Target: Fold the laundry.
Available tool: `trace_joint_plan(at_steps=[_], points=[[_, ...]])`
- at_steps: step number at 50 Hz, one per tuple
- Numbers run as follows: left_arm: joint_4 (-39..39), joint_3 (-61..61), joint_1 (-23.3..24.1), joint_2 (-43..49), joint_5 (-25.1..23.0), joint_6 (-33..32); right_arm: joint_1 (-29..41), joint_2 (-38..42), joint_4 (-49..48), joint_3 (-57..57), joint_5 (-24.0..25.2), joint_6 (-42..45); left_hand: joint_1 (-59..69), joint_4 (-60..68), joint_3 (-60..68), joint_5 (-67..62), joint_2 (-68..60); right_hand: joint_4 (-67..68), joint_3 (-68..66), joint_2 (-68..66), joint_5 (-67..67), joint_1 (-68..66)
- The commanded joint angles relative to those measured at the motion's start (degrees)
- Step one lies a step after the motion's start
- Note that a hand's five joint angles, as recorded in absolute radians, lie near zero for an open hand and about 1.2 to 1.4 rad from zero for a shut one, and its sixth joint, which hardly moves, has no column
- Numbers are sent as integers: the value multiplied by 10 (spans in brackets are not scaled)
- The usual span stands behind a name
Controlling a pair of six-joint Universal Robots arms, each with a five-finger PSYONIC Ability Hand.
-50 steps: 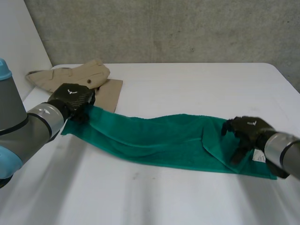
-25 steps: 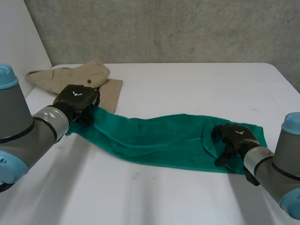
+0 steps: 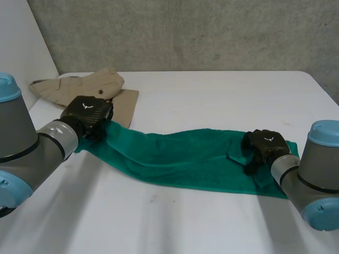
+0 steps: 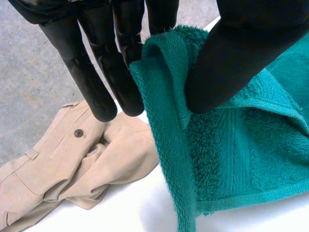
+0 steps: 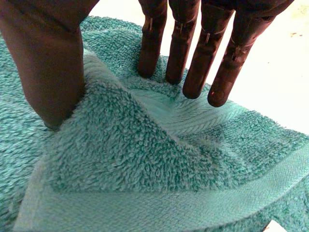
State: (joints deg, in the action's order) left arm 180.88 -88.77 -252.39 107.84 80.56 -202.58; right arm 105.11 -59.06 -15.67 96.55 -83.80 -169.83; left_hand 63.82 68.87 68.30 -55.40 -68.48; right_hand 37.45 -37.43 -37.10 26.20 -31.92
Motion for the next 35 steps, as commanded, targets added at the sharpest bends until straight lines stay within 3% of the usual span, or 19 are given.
trace_joint_plan(at_steps=[1,3,11,15,21,28,35], points=[[0,-1,0,0,0,0,-1,13,6,-25,-1,-1,162,111,117,-146,-115,311,-311,-314,323,-366],[0,-1,0,0,1,0,-5,10,11,-29,-2,0,162,111,117,-146,-115,425,-425,-429,438,-481],[-11,2,-4,-16,1,0,-18,-76,102,-75,8,104,162,111,117,-146,-115,425,-426,-429,438,-481],[-36,3,-9,-51,-1,-3,-40,-149,260,-125,17,248,162,111,117,-146,-115,425,-426,-429,438,-481],[-82,10,-26,-61,-3,-9,-43,-180,401,-172,13,384,162,111,117,-146,-115,425,-426,-429,438,-481],[-93,21,-31,-7,-3,-11,-38,-158,431,-188,14,411,162,111,117,-146,-115,425,-426,-429,438,-481],[-91,127,-20,114,2,-7,-18,-19,348,-304,-16,387,162,111,117,-146,-115,425,-426,-429,438,-481]])
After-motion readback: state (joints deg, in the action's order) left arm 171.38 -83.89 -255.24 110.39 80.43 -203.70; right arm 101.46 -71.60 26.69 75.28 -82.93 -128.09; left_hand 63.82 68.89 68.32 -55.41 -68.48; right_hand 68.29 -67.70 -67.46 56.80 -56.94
